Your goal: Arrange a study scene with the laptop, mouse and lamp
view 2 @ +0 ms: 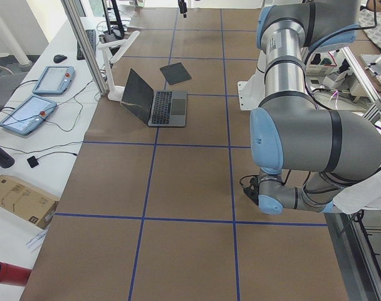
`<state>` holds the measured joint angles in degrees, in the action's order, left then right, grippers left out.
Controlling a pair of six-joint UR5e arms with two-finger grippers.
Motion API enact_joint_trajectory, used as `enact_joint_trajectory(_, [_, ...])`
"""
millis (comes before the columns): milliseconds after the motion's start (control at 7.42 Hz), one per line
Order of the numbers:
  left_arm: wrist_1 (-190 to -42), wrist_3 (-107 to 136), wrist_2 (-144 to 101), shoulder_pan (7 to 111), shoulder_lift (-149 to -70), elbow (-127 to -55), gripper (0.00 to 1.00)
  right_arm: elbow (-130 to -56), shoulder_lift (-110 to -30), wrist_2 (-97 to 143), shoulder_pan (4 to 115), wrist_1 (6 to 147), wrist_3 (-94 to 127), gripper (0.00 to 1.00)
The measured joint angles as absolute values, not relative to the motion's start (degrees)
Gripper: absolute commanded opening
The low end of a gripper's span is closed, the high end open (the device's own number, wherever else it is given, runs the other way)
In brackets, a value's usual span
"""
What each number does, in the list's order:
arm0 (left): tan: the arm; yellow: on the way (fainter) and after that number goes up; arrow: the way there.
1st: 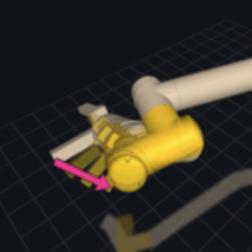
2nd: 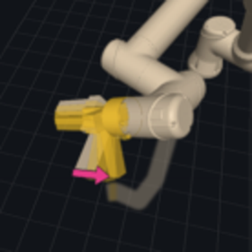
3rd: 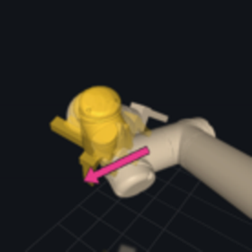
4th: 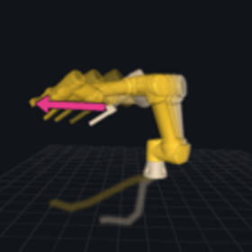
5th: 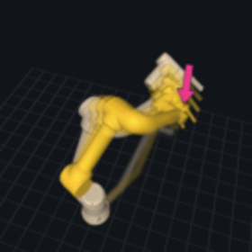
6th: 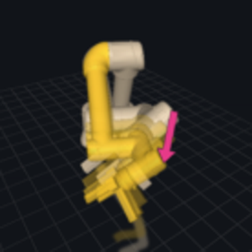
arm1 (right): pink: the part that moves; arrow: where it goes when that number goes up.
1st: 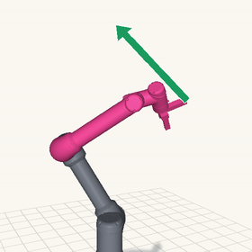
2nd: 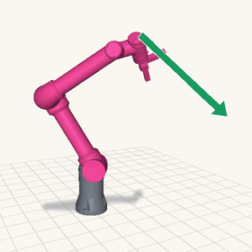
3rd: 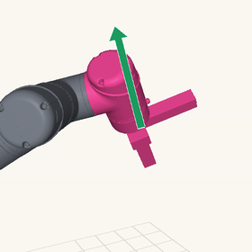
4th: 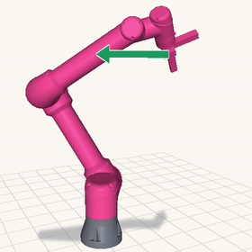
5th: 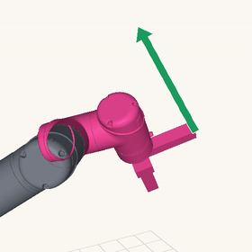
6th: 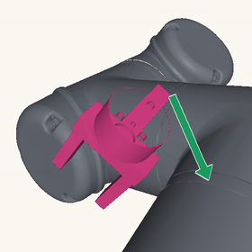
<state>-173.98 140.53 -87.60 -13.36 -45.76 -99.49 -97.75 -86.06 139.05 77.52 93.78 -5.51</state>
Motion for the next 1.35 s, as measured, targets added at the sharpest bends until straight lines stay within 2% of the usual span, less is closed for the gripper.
enact_joint_trajectory(270, [-173.9,142.3,-87.5,-14.4,-45.5,-100.5,0.36,-97.7,-86.0,139.0,77.3,93.8,-5.4,0.99])
enact_joint_trajectory(539, [-173.9,143.0,-87.6,-14.5,-43.5,-103.3,0.31,-97.7,-86.0,139.0,77.2,93.7,-5.4,0.99])
enact_joint_trajectory(1349, [-173.1,141.0,-87.8,-14.3,-39.6,-110.7,0.32,-97.4,-86.0,139.0,76.7,93.8,-5.4,0.99])
